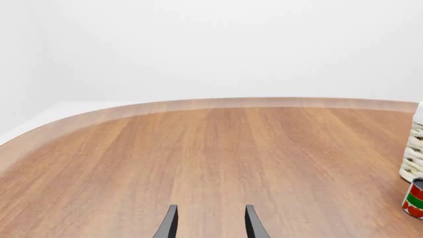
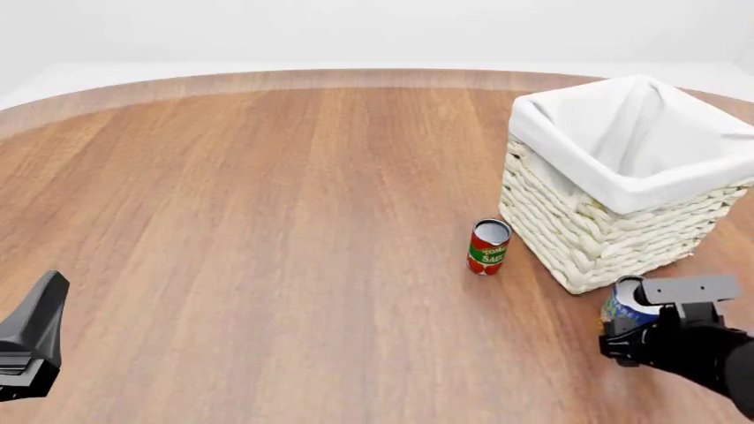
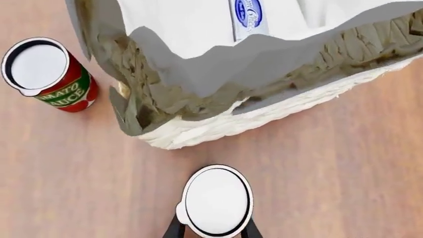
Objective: Pick up the alphabet soup and the cream cheese box, and put them in the basket.
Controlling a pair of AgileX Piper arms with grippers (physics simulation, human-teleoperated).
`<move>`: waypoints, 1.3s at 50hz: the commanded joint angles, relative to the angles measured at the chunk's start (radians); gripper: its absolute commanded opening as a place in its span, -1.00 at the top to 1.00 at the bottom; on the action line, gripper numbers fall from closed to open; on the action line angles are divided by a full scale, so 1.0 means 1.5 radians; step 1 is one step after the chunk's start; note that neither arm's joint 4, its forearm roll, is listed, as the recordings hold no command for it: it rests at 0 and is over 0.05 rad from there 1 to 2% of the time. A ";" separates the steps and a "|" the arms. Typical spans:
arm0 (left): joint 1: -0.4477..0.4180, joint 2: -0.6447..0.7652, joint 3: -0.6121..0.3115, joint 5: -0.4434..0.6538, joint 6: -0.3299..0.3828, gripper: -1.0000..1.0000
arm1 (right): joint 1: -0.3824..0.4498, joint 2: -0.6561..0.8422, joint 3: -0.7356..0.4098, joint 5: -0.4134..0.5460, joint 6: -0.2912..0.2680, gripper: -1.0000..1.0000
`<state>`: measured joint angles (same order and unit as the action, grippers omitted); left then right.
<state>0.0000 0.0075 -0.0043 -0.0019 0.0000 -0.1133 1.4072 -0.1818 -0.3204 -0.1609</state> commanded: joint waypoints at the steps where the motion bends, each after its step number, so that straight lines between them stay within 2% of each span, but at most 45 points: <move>1: 0.000 0.000 0.000 0.000 0.000 -1.00 | 0.015 -0.021 0.017 0.000 0.014 1.00; 7: 0.000 0.000 0.000 0.000 0.000 -1.00 | 0.016 -0.033 0.021 0.004 0.017 1.00; 8: 0.000 0.000 0.000 0.000 0.000 -1.00 | 0.020 -0.062 0.022 0.029 0.017 1.00; 12: 0.000 0.000 0.000 0.000 0.000 -1.00 | 0.023 -0.078 0.025 0.039 0.018 1.00; 14: 0.000 0.000 0.000 0.000 0.000 -1.00 | 0.023 -0.114 0.016 0.081 0.018 1.00; 16: 0.000 0.000 0.000 0.000 0.000 -1.00 | 0.022 -0.108 0.020 0.068 0.016 1.00; 19: 0.000 0.000 0.000 0.000 0.000 -1.00 | 0.022 -0.148 0.016 0.111 0.014 1.00; 21: 0.000 0.000 0.000 0.000 0.000 -1.00 | 0.023 -0.142 0.020 0.100 0.013 1.00; 24: 0.000 0.000 0.000 0.000 0.000 -1.00 | 0.024 -0.189 0.009 0.155 0.013 1.00; 25: 0.000 0.000 0.000 0.000 0.000 -1.00 | 0.023 -0.175 0.014 0.136 0.010 1.00; 27: 0.000 0.000 0.000 0.000 0.000 -1.00 | 0.023 -0.178 0.016 0.137 0.009 1.00; 29: 0.000 0.000 0.000 0.000 0.000 -1.00 | 0.024 -0.196 0.015 0.155 0.009 1.00; 30: 0.000 0.000 0.000 0.000 0.000 -1.00 | 0.022 -0.217 0.003 0.188 0.008 1.00; 32: 0.000 0.000 0.000 0.000 0.000 -1.00 | 0.021 -0.208 0.008 0.173 0.007 1.00; 34: 0.000 0.000 0.000 0.000 0.000 -1.00 | 0.019 -0.234 -0.003 0.210 0.005 1.00; 35: 0.000 0.000 0.000 0.000 0.000 -1.00 | 0.017 -0.220 0.001 0.190 0.003 1.00; 37: 0.000 0.000 0.000 0.000 0.000 -1.00 | 0.016 -0.246 -0.009 0.226 0.003 1.00; 39: 0.000 0.000 0.000 0.000 0.000 -1.00 | 0.017 -0.239 0.003 0.206 0.005 1.00; 41: 0.000 0.000 0.000 0.000 0.000 -1.00 | 0.018 -0.250 0.006 0.213 0.008 1.00; 47: 0.000 0.000 0.000 0.000 0.000 -1.00 | 0.014 -0.287 -0.012 0.259 0.008 1.00; 48: 0.000 0.000 0.000 0.000 0.000 -1.00 | 0.014 -0.305 -0.023 0.287 0.007 1.00; 51: 0.000 0.000 0.000 0.000 0.000 -1.00 | 0.013 -0.312 -0.026 0.295 0.005 1.00; 59: 0.000 0.000 0.000 0.000 0.000 -1.00 | 0.005 -0.358 -0.063 0.369 -0.003 1.00; 61: 0.000 0.000 0.000 0.000 0.000 -1.00 | 0.001 -0.376 -0.087 0.408 -0.006 1.00; 62: 0.000 0.000 0.000 0.000 0.000 -1.00 | 0.000 -0.370 -0.082 0.397 -0.009 1.00; 65: 0.000 0.000 0.000 0.000 0.000 -1.00 | 0.001 -0.389 -0.092 0.421 -0.012 1.00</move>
<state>0.0000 0.0075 -0.0043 -0.0019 0.0000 -0.1018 0.9010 -0.2572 0.2003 -0.1839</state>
